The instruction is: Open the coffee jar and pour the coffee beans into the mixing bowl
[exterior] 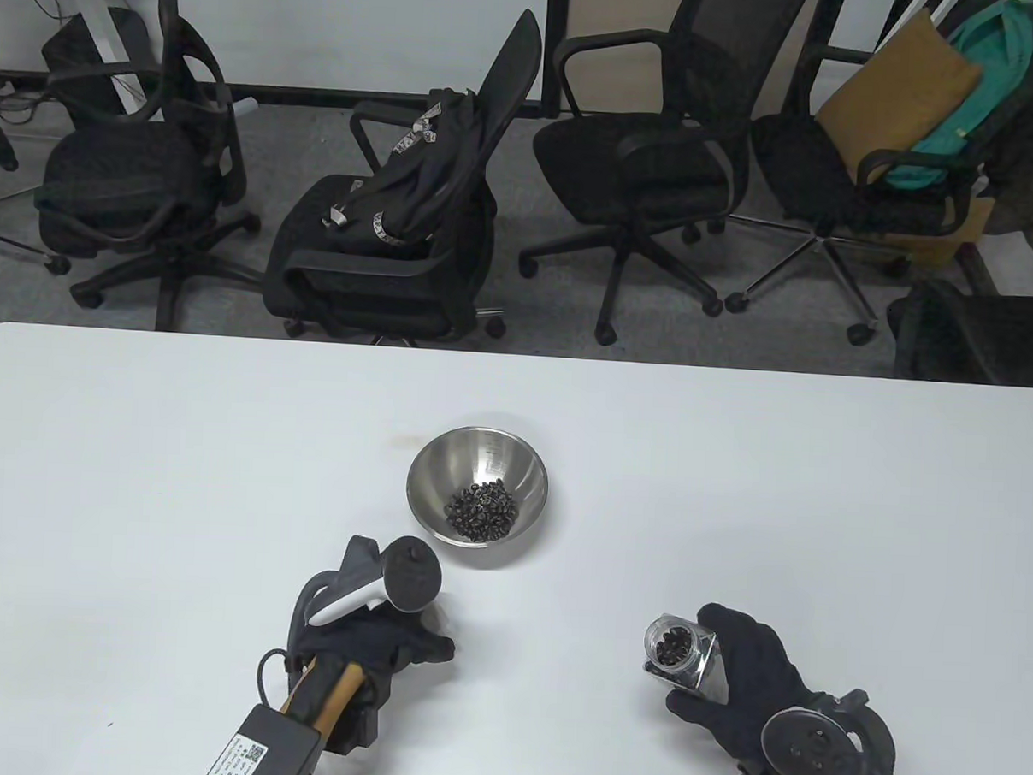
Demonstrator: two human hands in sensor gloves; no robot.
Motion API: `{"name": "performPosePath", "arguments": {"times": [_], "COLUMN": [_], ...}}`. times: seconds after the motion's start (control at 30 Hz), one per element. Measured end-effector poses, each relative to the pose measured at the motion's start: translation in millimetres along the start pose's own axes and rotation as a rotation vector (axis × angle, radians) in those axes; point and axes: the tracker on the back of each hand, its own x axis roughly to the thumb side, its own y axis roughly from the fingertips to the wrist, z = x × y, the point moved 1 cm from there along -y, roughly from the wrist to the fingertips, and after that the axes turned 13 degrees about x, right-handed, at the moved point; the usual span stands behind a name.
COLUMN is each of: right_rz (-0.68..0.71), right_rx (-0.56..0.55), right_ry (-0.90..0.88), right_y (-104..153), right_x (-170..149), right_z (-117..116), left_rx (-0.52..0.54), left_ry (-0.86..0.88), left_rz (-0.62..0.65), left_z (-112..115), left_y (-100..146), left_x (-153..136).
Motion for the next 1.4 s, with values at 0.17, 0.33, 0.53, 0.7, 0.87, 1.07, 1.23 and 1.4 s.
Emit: {"name": "performPosePath", "arguments": {"times": [0.17,0.33,0.53,0.7,0.87,1.07,1.23,1.4], "right_rz": [-0.044,-0.048,-0.012,0.023,0.043,0.066,0.068,0.096], "right_rx": [0.013,0.041,0.087,0.122,0.134,0.118,0.119,0.127], "right_ry": [0.098,0.173,0.238,0.291,0.318,0.361,0.383,0.381], "right_y": [-4.6,-8.0,-9.4,-10.7,-11.5,-10.2,-9.8,-8.8], "right_x": [6.0,14.9,25.6,34.8,42.6,48.9,50.7,49.2], "right_z": [-5.6,-12.4,-21.5,-30.1,-34.0,-33.0,-32.1,-32.4], "left_rx": [0.083,0.152,0.221,0.205,0.177,0.165,0.171,0.132], "left_ry": [0.203,0.454,0.595,0.599,0.601,0.583,0.570,0.570], "left_rz": [0.121,0.234,0.309,0.298,0.271,0.253,0.239,0.259], "left_z": [-6.3,-3.4,11.5,22.5,34.9,42.1,45.3,44.6], "left_y": [6.2,11.7,14.8,13.7,9.0,8.6,9.2,9.2], "left_x": [36.6,79.8,110.4,115.8,117.9,122.3,123.8,123.9]}}
